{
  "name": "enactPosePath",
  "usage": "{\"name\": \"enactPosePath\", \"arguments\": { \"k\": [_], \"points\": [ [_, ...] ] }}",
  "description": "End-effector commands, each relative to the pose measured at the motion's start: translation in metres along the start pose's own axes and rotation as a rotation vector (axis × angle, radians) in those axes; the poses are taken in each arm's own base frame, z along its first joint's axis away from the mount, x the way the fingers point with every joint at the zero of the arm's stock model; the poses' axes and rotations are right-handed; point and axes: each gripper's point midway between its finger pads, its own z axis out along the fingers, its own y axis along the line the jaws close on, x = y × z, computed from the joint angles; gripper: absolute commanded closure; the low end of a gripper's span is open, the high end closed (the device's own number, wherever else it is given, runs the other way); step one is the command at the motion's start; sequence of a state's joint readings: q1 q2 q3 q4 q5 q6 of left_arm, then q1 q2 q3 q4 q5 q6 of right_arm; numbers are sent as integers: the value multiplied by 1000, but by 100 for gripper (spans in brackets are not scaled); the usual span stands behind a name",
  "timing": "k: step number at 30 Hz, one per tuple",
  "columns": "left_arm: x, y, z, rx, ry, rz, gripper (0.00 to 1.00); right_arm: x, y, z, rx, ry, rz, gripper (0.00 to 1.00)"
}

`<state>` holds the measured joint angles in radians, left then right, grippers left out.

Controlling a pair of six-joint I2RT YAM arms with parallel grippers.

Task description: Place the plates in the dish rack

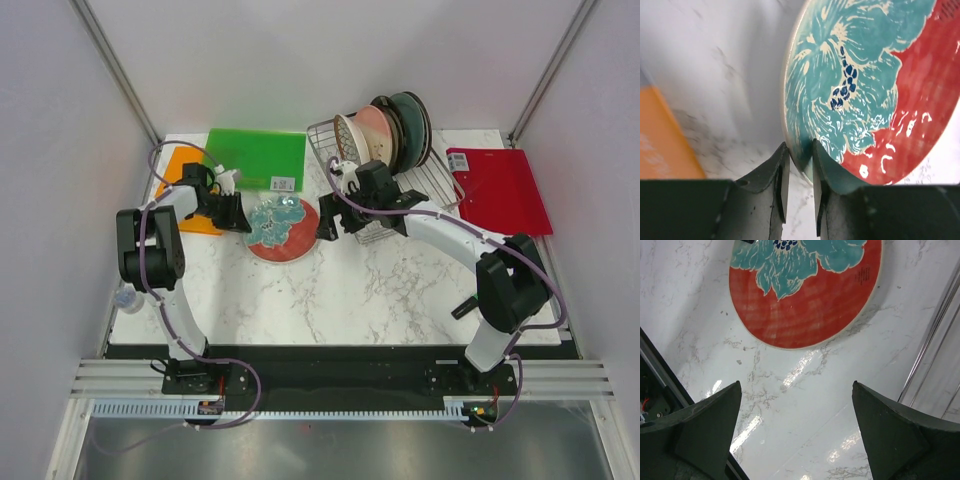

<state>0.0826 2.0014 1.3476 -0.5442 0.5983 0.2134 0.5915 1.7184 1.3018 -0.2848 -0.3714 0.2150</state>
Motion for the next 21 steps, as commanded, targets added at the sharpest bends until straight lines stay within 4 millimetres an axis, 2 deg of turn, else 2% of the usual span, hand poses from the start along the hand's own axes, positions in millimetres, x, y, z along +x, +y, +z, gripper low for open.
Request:
{"name": "enactPosePath", "arguments": {
  "k": [1,3,4,8,9,12,14,16,17,19,21],
  "points": [
    [38,-28,-14,109,60,105,86,-1,10,6,-74,-11,-6,2],
    [51,-32,-16,134,76,105,91,5,9,8,-80,3,-8,2],
    [54,-30,-18,136,76,100,97,8,9,10,-81,13,-3,2],
    [67,-30,-34,196,56,105,98,21,11,12,-116,44,-13,2],
    [69,-31,-44,250,25,74,97,22,16,11,-148,51,-23,2],
    [72,-27,-59,323,-41,77,97,24,24,13,-221,69,-39,2],
    [75,-24,-61,340,-52,109,97,23,25,19,-251,81,-39,2],
    [75,-30,-68,384,-68,111,97,28,29,26,-296,110,-31,2],
    [74,-32,-70,404,-85,165,97,22,32,27,-312,105,-33,2],
    [74,-46,-79,468,-107,164,97,24,32,34,-340,125,-18,2],
    [66,-52,-86,508,-155,210,97,21,32,42,-348,128,-17,2]
  ]
}}
